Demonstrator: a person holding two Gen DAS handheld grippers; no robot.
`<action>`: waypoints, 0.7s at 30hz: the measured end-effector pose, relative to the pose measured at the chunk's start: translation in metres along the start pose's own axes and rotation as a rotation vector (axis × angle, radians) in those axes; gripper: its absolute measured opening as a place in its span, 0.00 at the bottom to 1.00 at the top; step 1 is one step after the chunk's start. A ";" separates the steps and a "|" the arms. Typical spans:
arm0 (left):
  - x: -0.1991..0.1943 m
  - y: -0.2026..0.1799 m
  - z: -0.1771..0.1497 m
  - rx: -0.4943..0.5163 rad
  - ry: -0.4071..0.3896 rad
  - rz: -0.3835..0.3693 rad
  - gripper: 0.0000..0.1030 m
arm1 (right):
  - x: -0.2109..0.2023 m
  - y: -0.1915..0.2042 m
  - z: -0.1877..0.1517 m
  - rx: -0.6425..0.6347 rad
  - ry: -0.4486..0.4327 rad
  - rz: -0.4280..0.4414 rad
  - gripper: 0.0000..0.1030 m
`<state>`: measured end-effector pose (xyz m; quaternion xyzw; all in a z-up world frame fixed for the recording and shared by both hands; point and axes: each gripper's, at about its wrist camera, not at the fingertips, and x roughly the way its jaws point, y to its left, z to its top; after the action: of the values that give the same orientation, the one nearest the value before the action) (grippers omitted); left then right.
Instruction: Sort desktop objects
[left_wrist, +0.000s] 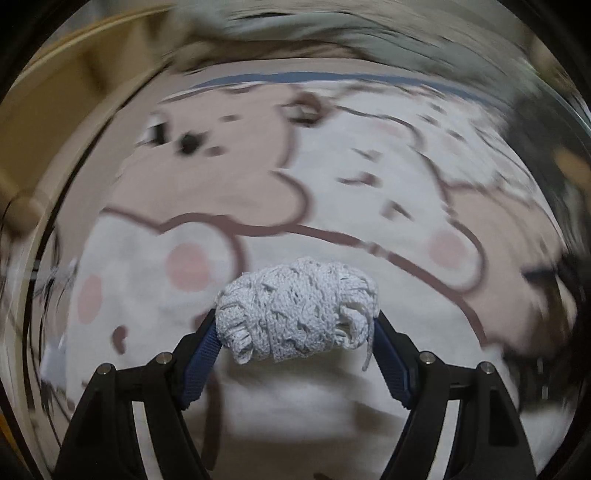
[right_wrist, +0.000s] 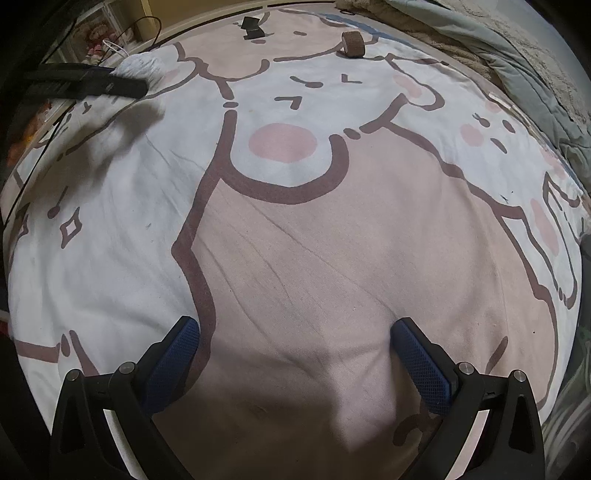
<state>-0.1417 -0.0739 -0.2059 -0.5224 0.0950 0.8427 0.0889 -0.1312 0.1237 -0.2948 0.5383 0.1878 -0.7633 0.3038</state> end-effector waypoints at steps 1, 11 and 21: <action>0.000 -0.004 -0.002 0.025 0.006 -0.023 0.75 | 0.001 -0.001 0.000 0.002 -0.001 0.004 1.00; 0.012 -0.034 -0.026 0.179 0.113 -0.111 0.76 | -0.012 -0.004 0.031 0.066 -0.012 0.058 0.73; 0.013 -0.042 -0.032 0.180 0.131 -0.105 0.90 | -0.016 0.011 0.074 0.275 -0.045 0.284 0.31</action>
<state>-0.1090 -0.0404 -0.2348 -0.5703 0.1485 0.7892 0.1730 -0.1722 0.0739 -0.2537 0.5784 -0.0027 -0.7433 0.3362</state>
